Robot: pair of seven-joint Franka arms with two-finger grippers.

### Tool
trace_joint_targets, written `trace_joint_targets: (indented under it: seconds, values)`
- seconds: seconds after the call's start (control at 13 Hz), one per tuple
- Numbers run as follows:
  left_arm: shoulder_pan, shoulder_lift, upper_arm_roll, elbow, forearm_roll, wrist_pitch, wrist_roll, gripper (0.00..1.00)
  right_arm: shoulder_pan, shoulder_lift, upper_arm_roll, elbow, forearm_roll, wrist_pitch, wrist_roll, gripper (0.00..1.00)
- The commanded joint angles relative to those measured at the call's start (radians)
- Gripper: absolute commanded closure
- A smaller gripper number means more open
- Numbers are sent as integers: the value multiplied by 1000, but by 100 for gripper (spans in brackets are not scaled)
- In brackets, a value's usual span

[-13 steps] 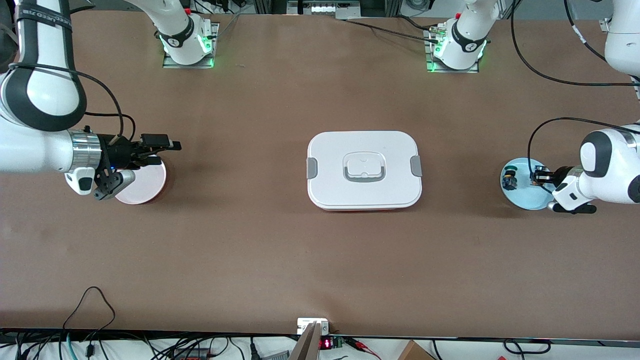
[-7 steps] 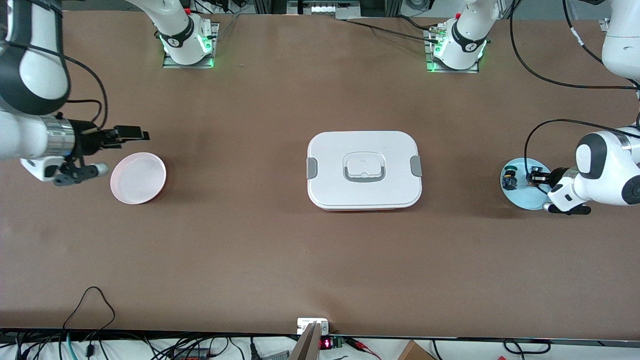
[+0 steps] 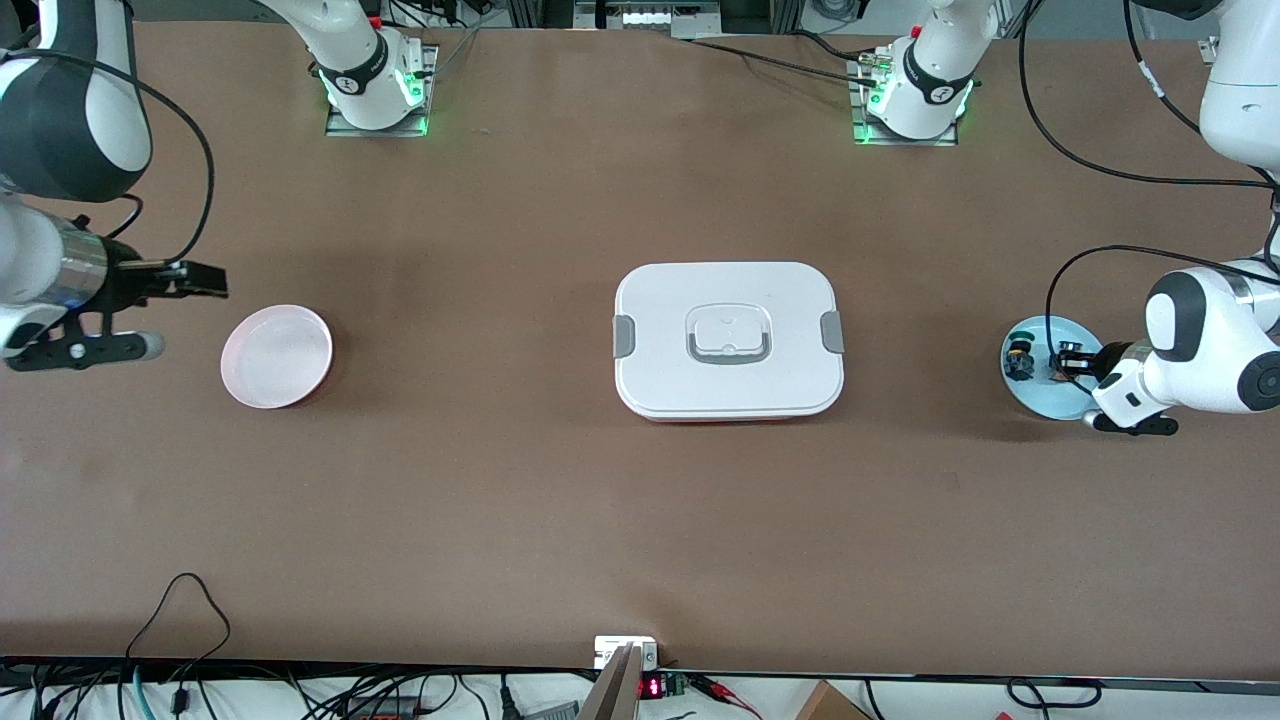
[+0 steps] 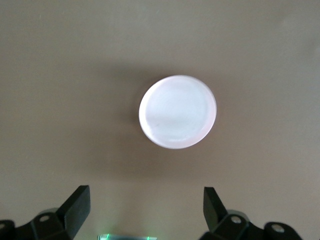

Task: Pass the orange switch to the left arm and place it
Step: 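Open the left gripper and raise it away from the blue plate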

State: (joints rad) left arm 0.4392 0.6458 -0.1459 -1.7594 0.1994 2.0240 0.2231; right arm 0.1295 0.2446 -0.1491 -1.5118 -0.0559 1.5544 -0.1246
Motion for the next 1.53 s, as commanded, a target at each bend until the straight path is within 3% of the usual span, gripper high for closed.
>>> trace_joint_targets:
  seconds: [0.0, 0.08, 0.15, 0.31, 0.61, 1.0, 1.23, 1.38, 1.46]
  values:
    - [12, 9, -4, 20, -6, -1, 38, 44, -133, -44, 86, -8, 40, 12, 34, 0]
    - [18, 8, -4, 20, -6, -1, 38, 30, -160, -50, 104, -19, 48, 9, 57, 0]
    - [19, 8, -4, 21, -6, -2, 41, 0, -159, -56, 108, -24, 41, 4, 80, 0]
    - [21, -1, -6, 20, -8, -7, 45, 0, -159, -65, 109, -47, 38, 6, 97, 0]
    - [19, -95, -14, 38, -8, -49, 47, 0, -160, -198, 112, -244, 15, 136, 97, 0]
    - [10, -100, -73, 319, -9, -325, 100, 0, -152, -193, 138, -217, 16, 130, 128, 0]
    - [16, -178, -84, 339, -112, -406, 98, 0, -151, -191, 138, -214, 11, 130, 117, 0]
    - [7, -273, -92, 330, -118, -462, 66, 0, -143, -182, 138, -184, 4, 128, 108, 0]
    - [9, -328, -130, 324, -118, -506, 8, 0, -146, -174, 137, -162, 10, 128, 106, 0]
